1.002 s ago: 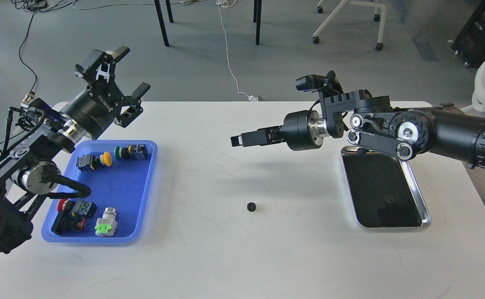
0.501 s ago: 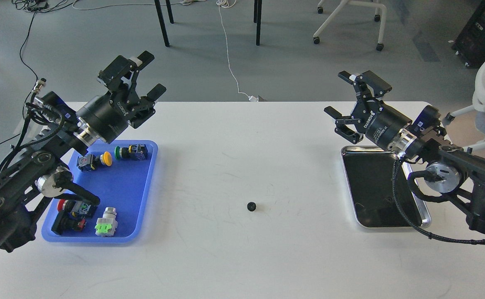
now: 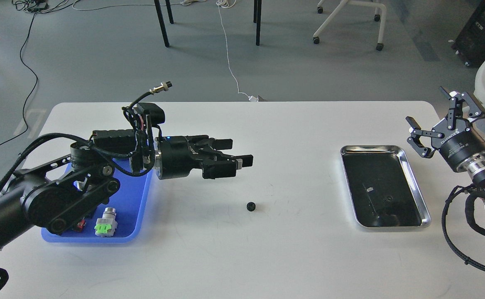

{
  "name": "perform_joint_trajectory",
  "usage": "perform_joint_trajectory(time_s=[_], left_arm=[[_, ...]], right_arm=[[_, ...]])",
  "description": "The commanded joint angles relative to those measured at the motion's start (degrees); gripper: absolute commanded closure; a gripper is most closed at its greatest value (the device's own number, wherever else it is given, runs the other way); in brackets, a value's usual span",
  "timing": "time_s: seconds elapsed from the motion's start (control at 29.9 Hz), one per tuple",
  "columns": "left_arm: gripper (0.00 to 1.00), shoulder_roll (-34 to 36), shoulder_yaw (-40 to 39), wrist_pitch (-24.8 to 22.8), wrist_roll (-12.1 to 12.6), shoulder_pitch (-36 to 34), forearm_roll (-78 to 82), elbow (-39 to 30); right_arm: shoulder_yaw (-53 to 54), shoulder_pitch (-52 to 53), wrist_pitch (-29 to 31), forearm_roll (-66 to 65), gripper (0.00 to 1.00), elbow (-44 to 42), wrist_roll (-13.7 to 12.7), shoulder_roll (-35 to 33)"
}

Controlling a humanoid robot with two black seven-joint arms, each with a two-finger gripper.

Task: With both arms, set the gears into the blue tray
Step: 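Reach the left gripper to the black gear on the table and grasp it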

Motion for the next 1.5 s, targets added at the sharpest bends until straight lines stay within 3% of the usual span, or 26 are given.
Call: perform_joint_trajectory(time_s=[0.0, 0.37, 0.77, 1.34, 1.47], left_arm=[[0.03, -2.4, 8.6, 0.6, 0.0, -4.6, 11.4, 0.6], [0.06, -9.7, 14.5, 1.8, 0.0, -6.4, 11.4, 8.7], [0.09, -13.2, 21.0, 4.6, 0.0, -9.3, 11.4, 17.9], [0.34, -13.5, 21.1, 4.6, 0.0, -8.6, 11.4, 18.9], [0.36, -13.6, 21.2, 4.6, 0.0, -8.5, 11.4, 19.0]], right_arm=[[0.0, -0.5, 0.0, 0.2, 0.02, 0.0, 0.0, -0.1], [0.1, -0.5, 0.0, 0.2, 0.02, -0.1, 0.0, -0.1], [0.1, -0.5, 0.0, 0.2, 0.02, -0.3, 0.0, -0.1], [0.0, -0.5, 0.0, 0.1, 0.02, -0.3, 0.0, 0.1], [0.0, -0.6, 0.0, 0.2, 0.02, -0.3, 0.0, 0.0]])
